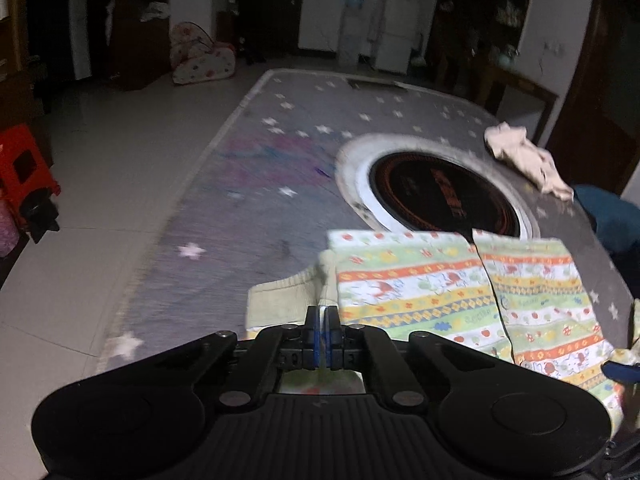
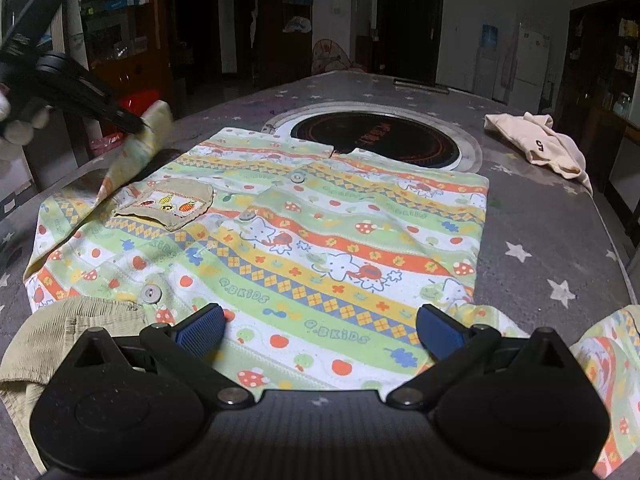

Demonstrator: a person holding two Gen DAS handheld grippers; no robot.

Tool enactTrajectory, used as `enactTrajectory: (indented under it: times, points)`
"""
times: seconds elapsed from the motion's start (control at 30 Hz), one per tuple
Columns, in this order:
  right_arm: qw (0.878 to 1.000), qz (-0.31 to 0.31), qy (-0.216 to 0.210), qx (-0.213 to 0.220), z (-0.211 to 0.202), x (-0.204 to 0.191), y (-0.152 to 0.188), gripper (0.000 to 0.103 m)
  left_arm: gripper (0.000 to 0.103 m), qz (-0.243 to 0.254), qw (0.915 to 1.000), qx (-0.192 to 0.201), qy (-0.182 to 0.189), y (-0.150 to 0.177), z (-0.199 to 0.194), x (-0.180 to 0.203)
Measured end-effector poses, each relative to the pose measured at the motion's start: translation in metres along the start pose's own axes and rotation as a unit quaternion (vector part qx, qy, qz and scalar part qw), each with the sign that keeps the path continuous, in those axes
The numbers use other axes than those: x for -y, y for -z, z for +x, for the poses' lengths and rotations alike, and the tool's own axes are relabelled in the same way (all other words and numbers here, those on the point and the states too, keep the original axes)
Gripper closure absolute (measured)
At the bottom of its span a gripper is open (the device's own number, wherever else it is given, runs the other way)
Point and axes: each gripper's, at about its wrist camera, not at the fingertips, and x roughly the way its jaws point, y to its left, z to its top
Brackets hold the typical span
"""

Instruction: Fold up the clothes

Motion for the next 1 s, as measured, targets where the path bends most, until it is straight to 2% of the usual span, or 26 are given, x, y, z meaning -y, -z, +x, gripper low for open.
enactTrajectory:
  times: [0.27, 0.43, 0.6, 0.67, 0.7, 0.8, 1.0]
  points:
    - [1.000, 0.000, 0.000, 0.003, 0.000, 0.000, 0.001, 0.000, 0.101, -0.030, 0.9984, 0.037, -0.030, 0.022, -0.068, -0.057]
    - [1.000, 0.001, 0.000, 0.004, 0.000, 0.001, 0.002, 0.000, 0.100, -0.048, 0.9979, 0.016, -0.041, 0.047, -0.082, -0.083]
    - [1.000, 0.001, 0.000, 0.005, 0.000, 0.001, 0.002, 0.000, 0.096, -0.044, 0.9990, -0.009, -0.004, 0.048, -0.065, -0.062]
    - [1.000, 0.001, 0.000, 0.005, 0.000, 0.001, 0.002, 0.000, 0.091, -0.020, 0.9997, -0.011, 0.013, 0.042, -0.053, -0.038]
    - [1.000, 0.001, 0.000, 0.005, 0.000, 0.001, 0.002, 0.000, 0.084, -0.009, 0.9997, -0.012, 0.020, 0.039, -0.047, -0.026]
    - [1.000, 0.002, -0.001, 0.005, 0.000, 0.001, 0.002, 0.000, 0.075, 0.012, 0.9991, -0.024, 0.033, 0.029, -0.020, 0.005]
    - [1.000, 0.003, -0.002, 0.005, 0.000, 0.001, 0.003, 0.000, 0.066, 0.015, 0.9985, -0.053, 0.008, 0.016, 0.035, 0.029]
